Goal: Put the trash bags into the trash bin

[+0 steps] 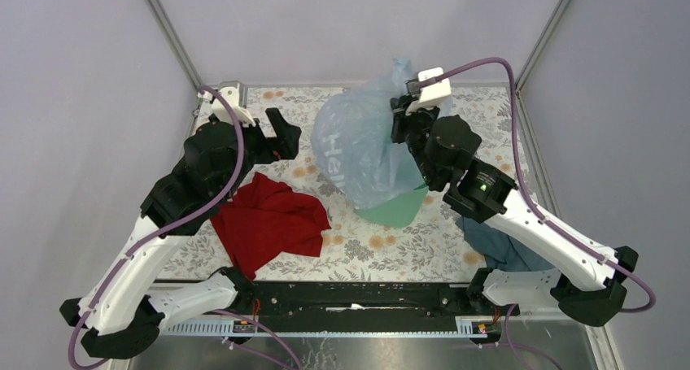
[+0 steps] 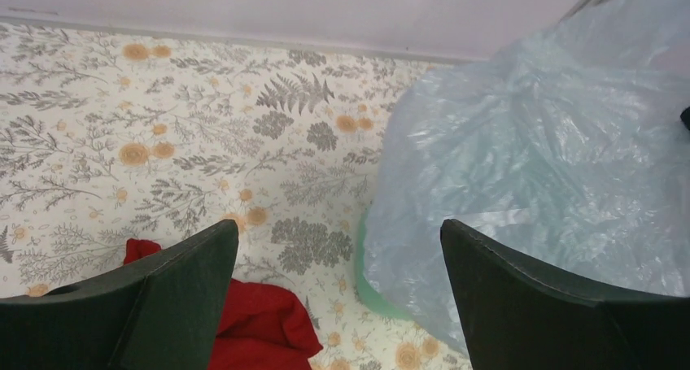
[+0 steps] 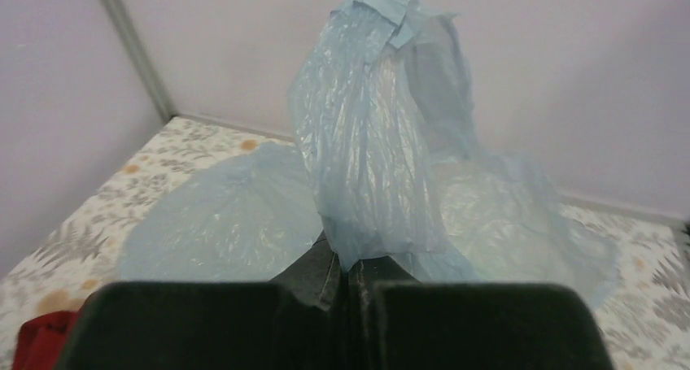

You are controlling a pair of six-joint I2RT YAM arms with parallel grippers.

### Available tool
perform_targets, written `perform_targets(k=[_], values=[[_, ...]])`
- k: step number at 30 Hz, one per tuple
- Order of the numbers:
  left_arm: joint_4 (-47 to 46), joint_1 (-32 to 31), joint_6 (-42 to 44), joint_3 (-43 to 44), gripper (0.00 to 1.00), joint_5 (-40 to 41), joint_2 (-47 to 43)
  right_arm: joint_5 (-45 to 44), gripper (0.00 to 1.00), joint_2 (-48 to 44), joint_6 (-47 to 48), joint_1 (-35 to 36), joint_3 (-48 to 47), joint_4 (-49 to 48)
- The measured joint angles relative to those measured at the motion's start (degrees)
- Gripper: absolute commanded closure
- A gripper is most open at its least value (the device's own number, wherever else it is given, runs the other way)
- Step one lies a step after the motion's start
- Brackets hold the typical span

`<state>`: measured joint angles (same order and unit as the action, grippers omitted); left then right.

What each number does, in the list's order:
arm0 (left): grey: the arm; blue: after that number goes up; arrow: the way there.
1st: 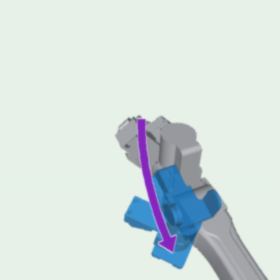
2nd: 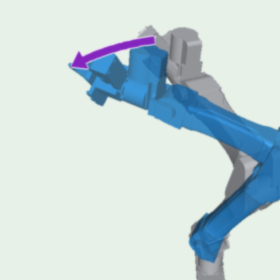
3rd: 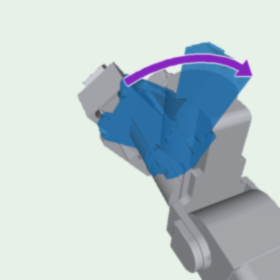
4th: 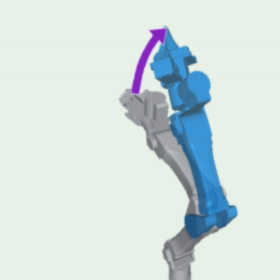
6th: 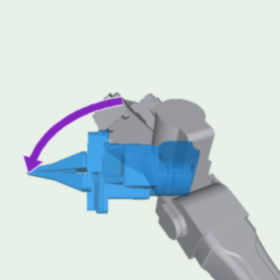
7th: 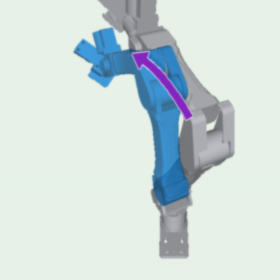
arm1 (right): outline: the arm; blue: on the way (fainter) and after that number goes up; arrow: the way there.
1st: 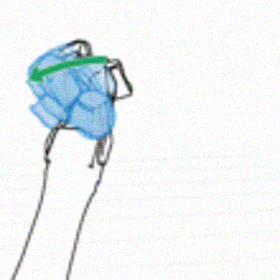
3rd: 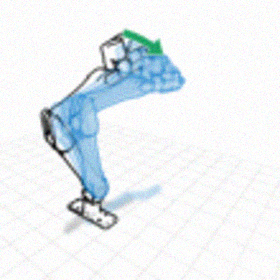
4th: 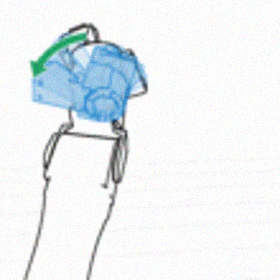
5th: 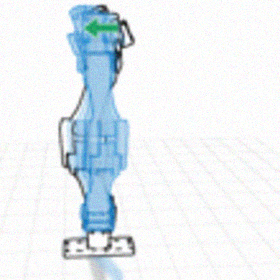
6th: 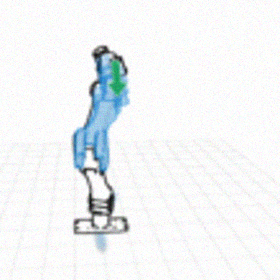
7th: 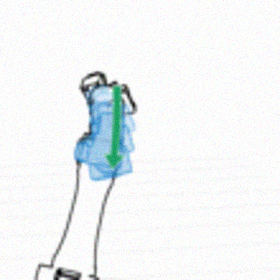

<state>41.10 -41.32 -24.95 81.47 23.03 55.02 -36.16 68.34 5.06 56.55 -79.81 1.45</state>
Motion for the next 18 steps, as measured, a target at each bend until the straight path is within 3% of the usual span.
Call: perform_targets(k=[8,14,18], values=[[-2.14,0.04,-0.24,2.38,0.01,0.31,5.33,-0.15,1.00,-7.30,-4.96,-4.70,4.04,1.20],[-5.25,0.92,-1.25,4.00,0.02,-9.25,16.48,2.34,1.00,-10.67,-7.19,-6.73,4.17,1.49],[-8.96,3.04,-4.57,2.62,0.23,-20.50,18.82,2.86,1.00,-12.28,-7.65,-6.91,7.41,1.81]])
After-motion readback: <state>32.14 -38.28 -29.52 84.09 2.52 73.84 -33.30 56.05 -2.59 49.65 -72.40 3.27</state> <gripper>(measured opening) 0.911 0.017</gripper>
